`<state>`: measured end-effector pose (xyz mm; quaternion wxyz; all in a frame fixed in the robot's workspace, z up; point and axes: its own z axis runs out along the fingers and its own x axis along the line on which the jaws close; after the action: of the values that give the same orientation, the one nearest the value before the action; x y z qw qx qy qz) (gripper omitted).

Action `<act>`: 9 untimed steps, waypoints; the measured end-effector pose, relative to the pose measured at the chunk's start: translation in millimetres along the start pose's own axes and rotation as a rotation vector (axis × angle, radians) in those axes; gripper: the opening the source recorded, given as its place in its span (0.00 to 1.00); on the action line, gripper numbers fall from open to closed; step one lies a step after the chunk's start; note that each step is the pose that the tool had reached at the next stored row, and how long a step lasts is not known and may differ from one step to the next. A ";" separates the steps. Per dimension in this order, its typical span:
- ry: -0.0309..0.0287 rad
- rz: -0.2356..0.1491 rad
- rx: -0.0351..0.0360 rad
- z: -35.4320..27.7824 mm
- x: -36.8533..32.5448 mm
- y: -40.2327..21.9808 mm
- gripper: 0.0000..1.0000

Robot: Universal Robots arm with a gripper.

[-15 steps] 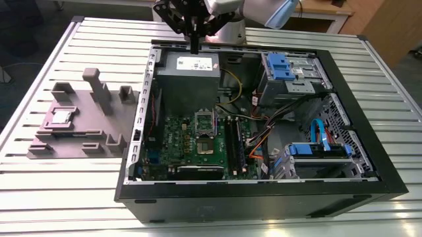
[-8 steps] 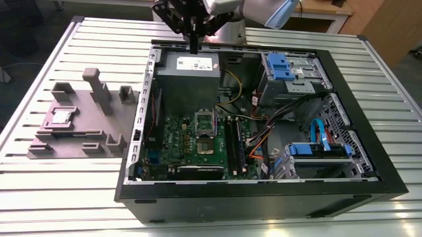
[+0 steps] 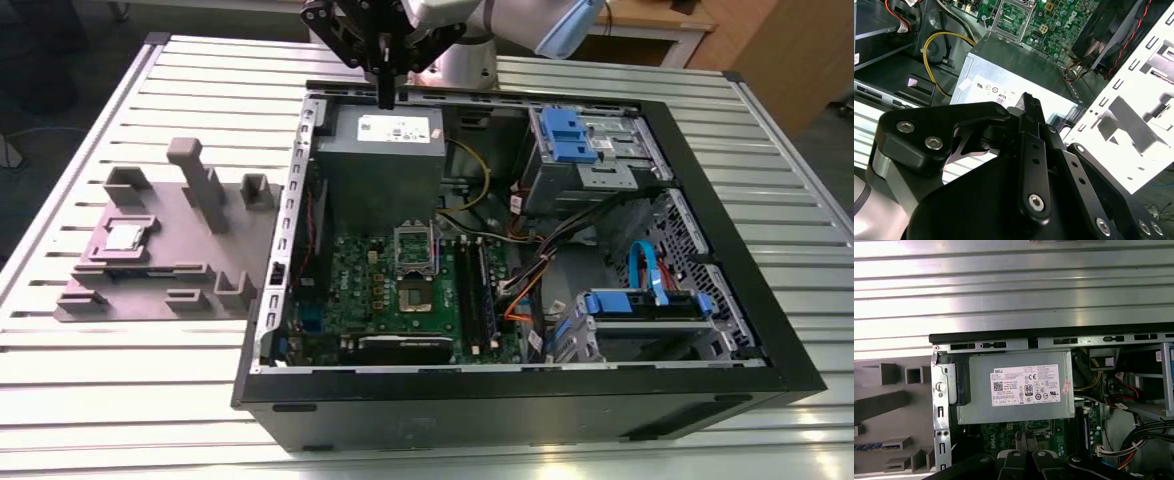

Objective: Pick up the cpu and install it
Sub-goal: 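Reach for the cpu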

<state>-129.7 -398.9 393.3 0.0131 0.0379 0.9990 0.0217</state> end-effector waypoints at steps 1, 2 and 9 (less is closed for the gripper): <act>0.0000 0.000 0.0000 0.0 0.4 0.0 0.10; 0.0000 0.000 0.0000 0.0 0.5 0.0 0.10; 0.0000 0.000 0.0000 -0.1 2.6 -0.2 0.10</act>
<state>-132.3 -398.9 393.3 0.0131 0.0379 0.9990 0.0217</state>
